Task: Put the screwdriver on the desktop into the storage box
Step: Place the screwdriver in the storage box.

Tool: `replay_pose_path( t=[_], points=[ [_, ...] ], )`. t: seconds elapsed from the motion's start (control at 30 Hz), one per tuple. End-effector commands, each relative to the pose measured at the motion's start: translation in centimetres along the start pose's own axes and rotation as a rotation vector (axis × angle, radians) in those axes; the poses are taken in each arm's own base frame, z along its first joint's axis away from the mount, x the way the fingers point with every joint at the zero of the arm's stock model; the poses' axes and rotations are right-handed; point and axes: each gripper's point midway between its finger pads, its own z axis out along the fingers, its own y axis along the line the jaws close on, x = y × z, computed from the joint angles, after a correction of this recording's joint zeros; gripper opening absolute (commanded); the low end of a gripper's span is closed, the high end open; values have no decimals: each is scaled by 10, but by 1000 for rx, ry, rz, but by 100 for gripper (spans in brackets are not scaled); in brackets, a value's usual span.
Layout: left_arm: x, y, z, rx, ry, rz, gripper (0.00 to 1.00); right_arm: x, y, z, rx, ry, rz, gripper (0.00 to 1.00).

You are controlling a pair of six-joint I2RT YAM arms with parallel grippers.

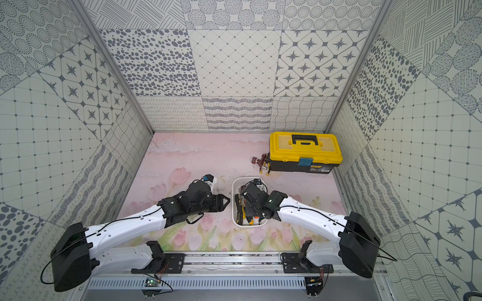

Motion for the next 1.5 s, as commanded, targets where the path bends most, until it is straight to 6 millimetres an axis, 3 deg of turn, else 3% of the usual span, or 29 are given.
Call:
replay_pose_path(
  t=[0.0, 0.8, 0.9, 1.1, 1.27, 1.47],
  points=[
    [-1, 1, -1, -21, 0, 25, 65, -10, 4, -5, -26, -39, 6, 0],
    [6, 8, 9, -38, 24, 16, 65, -1, 8, 8, -43, -7, 8, 1],
    [8, 8, 10, -38, 28, 19, 65, -2, 9, 8, -45, -7, 7, 20],
    [7, 9, 9, -41, 23, 22, 65, -5, 11, 2, -64, -20, 8, 40],
    [7, 9, 8, -42, 23, 24, 65, -9, 14, -9, -96, -48, 12, 43],
    [3, 6, 4, -36, 9, 26, 65, -22, 14, -36, -152, -136, 21, 48]
  ],
)
